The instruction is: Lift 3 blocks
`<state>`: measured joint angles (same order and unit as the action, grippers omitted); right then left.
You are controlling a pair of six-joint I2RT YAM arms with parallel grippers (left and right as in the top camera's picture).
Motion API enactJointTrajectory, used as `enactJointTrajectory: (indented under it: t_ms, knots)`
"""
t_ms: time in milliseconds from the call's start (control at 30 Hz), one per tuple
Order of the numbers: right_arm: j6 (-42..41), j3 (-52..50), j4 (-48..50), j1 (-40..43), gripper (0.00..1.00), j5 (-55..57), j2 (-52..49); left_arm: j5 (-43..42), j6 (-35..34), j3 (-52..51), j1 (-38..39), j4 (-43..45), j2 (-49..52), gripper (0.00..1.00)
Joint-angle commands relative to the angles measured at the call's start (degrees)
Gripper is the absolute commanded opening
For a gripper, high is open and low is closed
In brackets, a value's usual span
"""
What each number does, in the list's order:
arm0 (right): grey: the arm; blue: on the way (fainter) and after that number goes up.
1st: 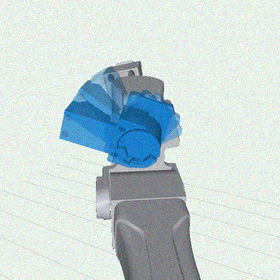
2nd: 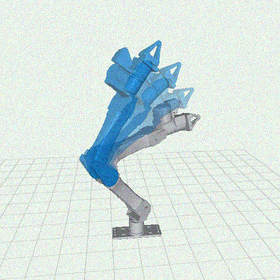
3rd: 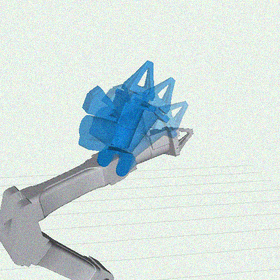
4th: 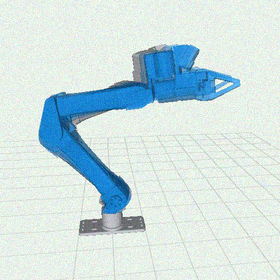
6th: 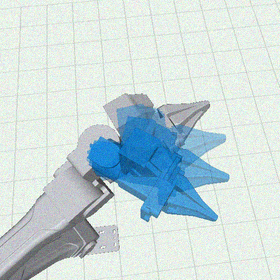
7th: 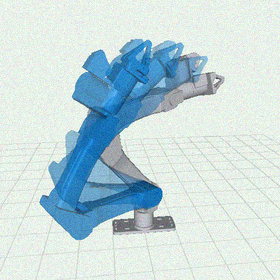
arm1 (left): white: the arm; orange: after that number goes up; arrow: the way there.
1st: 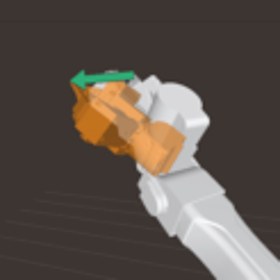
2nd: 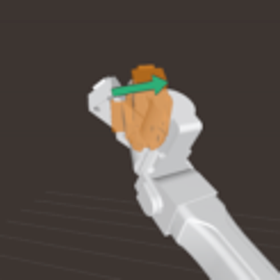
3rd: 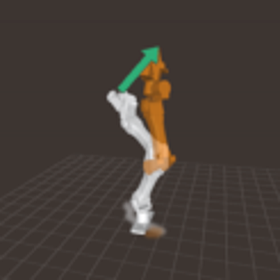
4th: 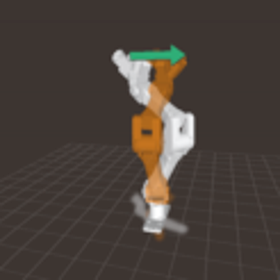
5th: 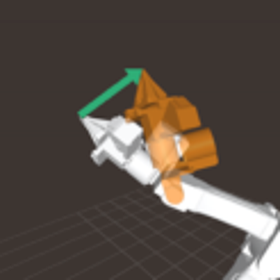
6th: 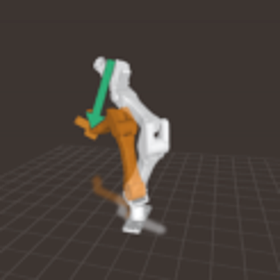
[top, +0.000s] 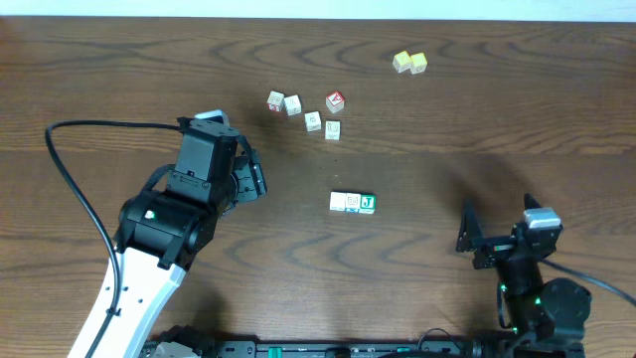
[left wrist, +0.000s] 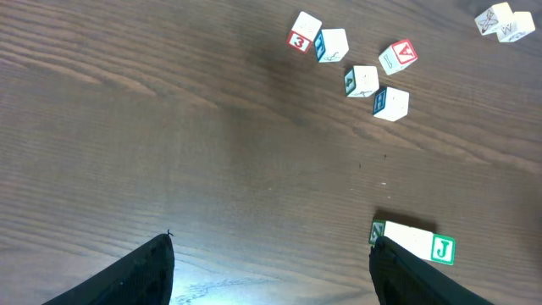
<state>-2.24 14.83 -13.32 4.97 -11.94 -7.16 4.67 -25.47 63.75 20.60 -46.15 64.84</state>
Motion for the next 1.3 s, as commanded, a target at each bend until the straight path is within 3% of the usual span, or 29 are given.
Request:
enactJointTrajectory:
  t_ms: [0,267,733,1267]
  knots:
    - [1.07,-5.01,4.09,0.35,0.99,-0.35,3.76,0.55,0.33,1.31,-0.28,-0.11,0.0,0.75]
    - [1.03,-13.9,14.93,1.07,0.99,-0.35,6.88,0.55,0.33,1.31,-0.28,-0.11,0.0,0.74]
    - [1.05,-14.51,9.03,4.63,0.99,9.62,6.88,0.52,0.33,1.31,-0.28,-0.11,0.0,0.74]
    - [1.03,-14.51,9.22,4.57,0.99,8.66,6.86,0.52,0.33,1.31,-0.28,-0.11,0.0,0.74]
